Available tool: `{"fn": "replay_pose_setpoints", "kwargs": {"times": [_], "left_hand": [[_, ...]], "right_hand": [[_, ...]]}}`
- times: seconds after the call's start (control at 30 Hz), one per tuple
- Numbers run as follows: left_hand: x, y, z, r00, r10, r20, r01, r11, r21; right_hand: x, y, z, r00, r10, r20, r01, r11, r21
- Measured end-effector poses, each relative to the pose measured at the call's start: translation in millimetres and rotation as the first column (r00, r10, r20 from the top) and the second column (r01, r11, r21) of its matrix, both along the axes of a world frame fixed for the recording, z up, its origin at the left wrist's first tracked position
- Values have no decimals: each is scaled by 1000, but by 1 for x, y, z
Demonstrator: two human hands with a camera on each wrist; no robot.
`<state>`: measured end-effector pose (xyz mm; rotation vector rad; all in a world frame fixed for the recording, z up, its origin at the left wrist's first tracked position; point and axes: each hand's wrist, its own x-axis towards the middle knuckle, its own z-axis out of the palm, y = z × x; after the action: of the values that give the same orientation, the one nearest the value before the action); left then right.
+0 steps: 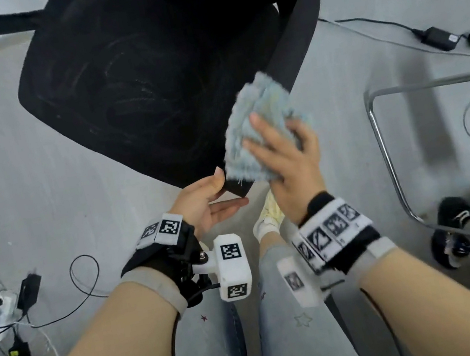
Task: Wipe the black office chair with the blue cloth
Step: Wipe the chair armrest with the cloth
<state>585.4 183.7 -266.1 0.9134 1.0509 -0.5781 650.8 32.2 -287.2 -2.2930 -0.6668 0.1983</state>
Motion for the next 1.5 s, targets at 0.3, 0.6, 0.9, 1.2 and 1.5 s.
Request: {"fn": "replay_pose_setpoints", "kwargs": {"times": [0.3, 0.6, 0.9, 1.2, 1.5], "left_hand": [[8, -14, 3, 997, -53, 55, 54, 998, -14], [23, -22, 2, 987, -111, 116, 123, 988, -96], [37, -25, 2, 971, -203, 130, 212, 975, -61], [41, -24, -2, 974, -201, 106, 210, 974, -87], [48, -26, -1, 975, -208, 79, 212, 976, -43]], "right_hand": [[67, -8, 7, 993, -86, 76, 93, 992, -89], [2, -44, -13, 936, 270, 225, -251, 962, -108], [38, -17, -5, 986, -1, 164, 12, 998, -64], [22, -46, -5, 984, 67, 167, -72, 997, 24], [35, -21, 2, 1000, -2, 14, 2, 1000, -10]]}}
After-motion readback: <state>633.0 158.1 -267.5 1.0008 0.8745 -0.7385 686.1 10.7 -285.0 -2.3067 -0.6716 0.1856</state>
